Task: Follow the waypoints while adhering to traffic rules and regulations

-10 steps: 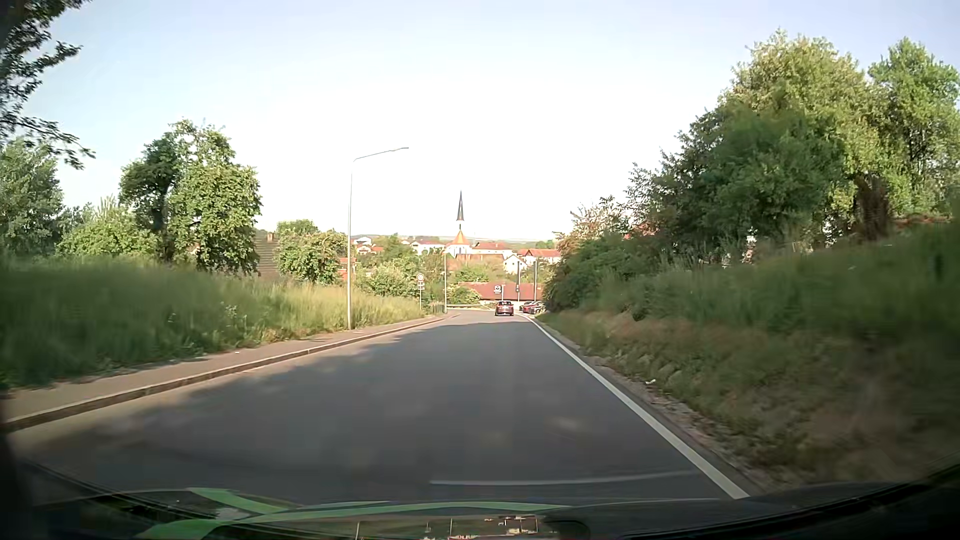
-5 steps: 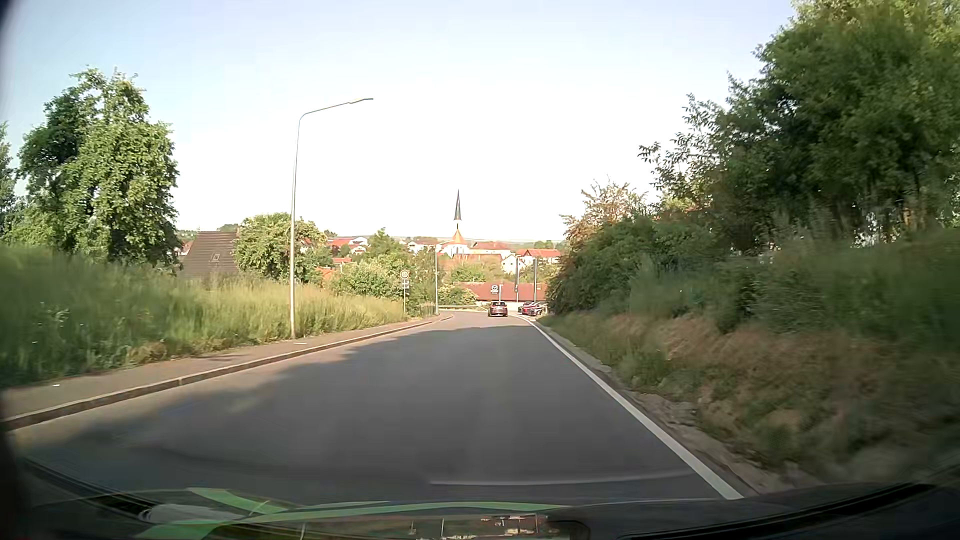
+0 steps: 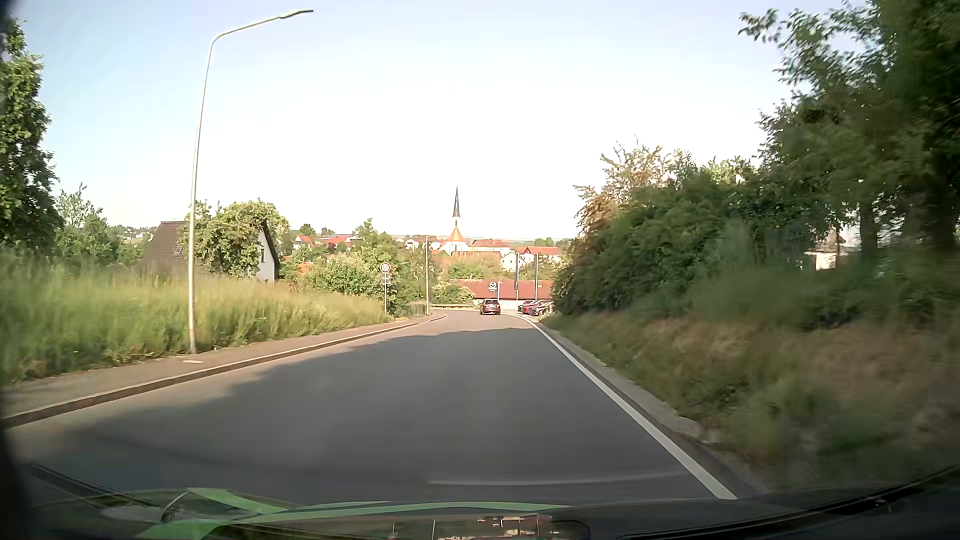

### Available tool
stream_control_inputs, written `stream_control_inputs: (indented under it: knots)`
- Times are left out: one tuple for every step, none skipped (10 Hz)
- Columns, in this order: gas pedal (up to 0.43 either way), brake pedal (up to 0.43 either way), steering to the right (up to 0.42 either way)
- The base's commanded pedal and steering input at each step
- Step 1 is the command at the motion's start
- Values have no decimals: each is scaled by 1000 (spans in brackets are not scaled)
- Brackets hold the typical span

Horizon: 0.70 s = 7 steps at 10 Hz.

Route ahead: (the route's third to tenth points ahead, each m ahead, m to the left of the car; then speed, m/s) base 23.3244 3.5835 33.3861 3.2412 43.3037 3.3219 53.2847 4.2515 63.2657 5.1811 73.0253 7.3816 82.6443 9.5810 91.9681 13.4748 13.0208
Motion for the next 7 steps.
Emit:
stream_control_inputs:
  knots:
    - [0,201,1]
    - [0,195,1]
    - [0,177,1]
    - [0,165,1]
    - [0,152,1]
    - [0,146,1]
    - [0,140,1]
